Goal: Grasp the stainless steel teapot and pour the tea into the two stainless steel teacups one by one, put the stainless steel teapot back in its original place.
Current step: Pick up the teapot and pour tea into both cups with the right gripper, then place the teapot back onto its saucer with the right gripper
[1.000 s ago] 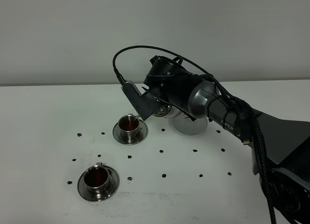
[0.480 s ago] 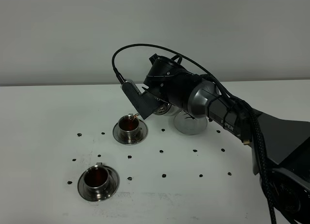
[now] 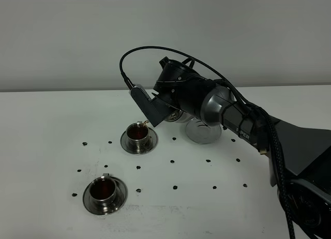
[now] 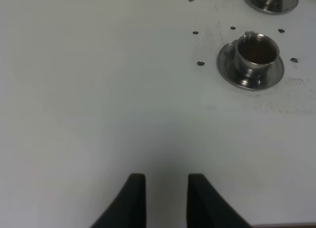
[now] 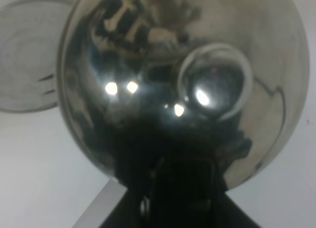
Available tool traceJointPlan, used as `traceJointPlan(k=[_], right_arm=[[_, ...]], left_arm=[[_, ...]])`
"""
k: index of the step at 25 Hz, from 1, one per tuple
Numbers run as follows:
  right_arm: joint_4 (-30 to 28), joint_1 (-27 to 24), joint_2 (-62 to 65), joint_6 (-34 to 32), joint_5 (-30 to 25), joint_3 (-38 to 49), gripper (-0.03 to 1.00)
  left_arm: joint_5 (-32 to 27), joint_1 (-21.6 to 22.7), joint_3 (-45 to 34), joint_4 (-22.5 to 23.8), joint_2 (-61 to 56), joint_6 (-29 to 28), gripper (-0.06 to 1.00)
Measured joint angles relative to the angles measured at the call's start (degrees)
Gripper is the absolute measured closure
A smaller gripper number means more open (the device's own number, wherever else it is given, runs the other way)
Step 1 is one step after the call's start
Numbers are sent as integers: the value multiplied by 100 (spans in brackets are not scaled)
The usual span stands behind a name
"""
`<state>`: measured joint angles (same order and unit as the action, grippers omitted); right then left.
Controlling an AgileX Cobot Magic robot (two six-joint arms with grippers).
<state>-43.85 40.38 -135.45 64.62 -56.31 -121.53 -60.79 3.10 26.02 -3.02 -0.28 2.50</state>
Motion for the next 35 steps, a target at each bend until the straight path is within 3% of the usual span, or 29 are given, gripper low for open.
traceJointPlan(k=[12,22,31,35], right_arm=[[117,0,0,0,-14,0,78],[1002,-18,0,-239,-222,-7,78],[1375,-155,22,-786,-515,-432,78],[1896,-228,179,-1246,-670,-582,78]], left_arm=[[0,0,0,0,0,0,70],[0,0,0,0,0,0,70],[0,0,0,0,0,0,70],[0,0,0,0,0,0,70]])
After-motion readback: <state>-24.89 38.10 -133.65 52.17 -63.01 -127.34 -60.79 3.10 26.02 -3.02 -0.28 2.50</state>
